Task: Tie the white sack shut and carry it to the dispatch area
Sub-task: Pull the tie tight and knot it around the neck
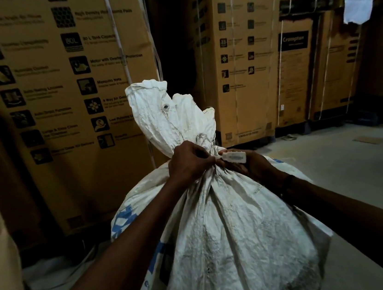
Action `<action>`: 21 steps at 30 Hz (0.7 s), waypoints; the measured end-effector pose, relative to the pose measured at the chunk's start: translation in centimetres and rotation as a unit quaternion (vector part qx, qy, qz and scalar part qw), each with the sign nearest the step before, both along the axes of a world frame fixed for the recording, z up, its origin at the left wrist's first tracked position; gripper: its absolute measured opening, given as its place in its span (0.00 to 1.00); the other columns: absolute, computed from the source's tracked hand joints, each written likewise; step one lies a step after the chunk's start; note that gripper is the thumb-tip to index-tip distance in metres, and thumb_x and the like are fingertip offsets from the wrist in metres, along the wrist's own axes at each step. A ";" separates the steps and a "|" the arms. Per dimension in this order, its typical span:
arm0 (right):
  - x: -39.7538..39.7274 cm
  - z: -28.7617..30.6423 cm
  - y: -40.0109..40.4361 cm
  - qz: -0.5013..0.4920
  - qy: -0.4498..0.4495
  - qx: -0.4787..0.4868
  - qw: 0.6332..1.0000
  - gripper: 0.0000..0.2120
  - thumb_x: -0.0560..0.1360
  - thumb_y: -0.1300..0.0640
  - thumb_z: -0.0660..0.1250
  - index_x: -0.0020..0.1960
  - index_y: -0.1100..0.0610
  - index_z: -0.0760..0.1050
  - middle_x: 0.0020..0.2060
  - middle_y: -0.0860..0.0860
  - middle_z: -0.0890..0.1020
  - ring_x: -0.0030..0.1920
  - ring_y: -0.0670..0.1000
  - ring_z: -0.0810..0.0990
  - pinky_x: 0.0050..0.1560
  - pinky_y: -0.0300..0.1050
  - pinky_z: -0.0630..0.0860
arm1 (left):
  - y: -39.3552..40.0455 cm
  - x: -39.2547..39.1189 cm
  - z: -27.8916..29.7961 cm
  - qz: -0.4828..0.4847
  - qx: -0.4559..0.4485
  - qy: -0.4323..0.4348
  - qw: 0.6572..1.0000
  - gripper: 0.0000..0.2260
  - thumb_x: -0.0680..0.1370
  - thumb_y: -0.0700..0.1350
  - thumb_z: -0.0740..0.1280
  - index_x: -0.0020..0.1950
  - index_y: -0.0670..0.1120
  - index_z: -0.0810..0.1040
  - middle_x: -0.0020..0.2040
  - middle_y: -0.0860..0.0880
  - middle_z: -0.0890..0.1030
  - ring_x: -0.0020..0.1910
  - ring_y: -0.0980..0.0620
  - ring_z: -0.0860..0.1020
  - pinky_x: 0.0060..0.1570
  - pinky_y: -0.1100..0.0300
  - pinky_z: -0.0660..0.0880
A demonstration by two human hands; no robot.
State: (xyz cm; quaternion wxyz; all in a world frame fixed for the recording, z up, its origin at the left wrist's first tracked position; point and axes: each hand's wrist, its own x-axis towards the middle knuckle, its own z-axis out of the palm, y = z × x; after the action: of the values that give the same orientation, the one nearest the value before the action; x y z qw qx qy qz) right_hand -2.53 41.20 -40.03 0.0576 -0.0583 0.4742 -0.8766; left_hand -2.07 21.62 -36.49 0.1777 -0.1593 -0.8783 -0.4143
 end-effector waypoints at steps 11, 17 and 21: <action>0.3 0.1 0.0 0.018 -0.002 -0.001 1.000 0.24 0.84 0.67 0.54 0.41 0.65 0.88 0.44 0.63 0.87 0.42 0.56 0.90 0.47 0.40 0.84 | -0.1 -0.1 -0.1 -0.008 0.001 -0.002 1.000 0.12 0.64 0.58 0.77 0.39 0.51 0.89 0.33 0.55 0.86 0.37 0.55 0.86 0.47 0.47 0.85; 1.3 0.4 -0.5 -0.018 0.066 0.116 0.991 0.16 0.81 0.75 0.55 0.50 0.65 0.81 0.47 0.60 0.83 0.45 0.51 0.87 0.48 0.36 0.84 | 0.2 -0.1 -0.4 -0.025 -0.028 0.034 0.999 0.07 0.70 0.52 0.79 0.41 0.49 0.90 0.36 0.52 0.87 0.37 0.56 0.85 0.43 0.54 0.84; 1.5 0.5 -0.7 -0.059 0.094 0.186 0.976 0.15 0.81 0.75 0.58 0.50 0.60 0.78 0.47 0.55 0.82 0.45 0.49 0.85 0.46 0.36 0.84 | 0.1 0.2 -0.1 -0.059 -0.074 0.065 0.993 0.09 0.75 0.50 0.76 0.44 0.45 0.90 0.38 0.48 0.88 0.38 0.55 0.85 0.41 0.60 0.78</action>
State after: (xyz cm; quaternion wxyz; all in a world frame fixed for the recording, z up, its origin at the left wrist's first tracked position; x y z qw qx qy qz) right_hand -1.01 40.50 -39.56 -0.0293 -0.1006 0.6346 -0.7657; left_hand -1.89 21.72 -36.63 0.1969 -0.2504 -0.8822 -0.3468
